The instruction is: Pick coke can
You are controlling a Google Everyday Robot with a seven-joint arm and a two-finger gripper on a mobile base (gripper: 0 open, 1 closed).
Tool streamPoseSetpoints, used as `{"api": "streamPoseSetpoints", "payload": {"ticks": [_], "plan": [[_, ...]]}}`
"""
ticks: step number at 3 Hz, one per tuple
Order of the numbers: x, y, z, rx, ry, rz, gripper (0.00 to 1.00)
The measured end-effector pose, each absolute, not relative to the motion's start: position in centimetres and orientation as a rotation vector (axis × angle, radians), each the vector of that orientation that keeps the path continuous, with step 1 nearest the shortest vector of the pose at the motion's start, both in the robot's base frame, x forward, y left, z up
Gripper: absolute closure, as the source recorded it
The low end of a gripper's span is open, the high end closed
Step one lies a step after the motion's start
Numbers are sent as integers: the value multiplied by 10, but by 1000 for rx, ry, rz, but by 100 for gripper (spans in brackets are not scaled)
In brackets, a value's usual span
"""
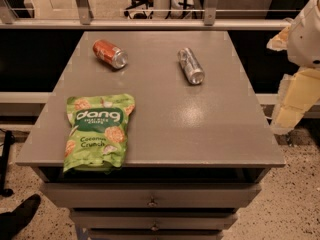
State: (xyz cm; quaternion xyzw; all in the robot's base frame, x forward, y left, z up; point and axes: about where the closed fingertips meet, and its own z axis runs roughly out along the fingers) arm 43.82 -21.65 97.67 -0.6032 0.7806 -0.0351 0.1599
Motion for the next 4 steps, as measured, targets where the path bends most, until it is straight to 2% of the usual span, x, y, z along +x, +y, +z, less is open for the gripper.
{"api": "streamPoseSetpoints", "payload": {"ticks": [1,2,4], "plan": [[438,-216,977,-1723,2230,-100,0],[451,-194,973,-1722,2166,-21,0],[510,-119,966,-1630,2024,171,0]]}}
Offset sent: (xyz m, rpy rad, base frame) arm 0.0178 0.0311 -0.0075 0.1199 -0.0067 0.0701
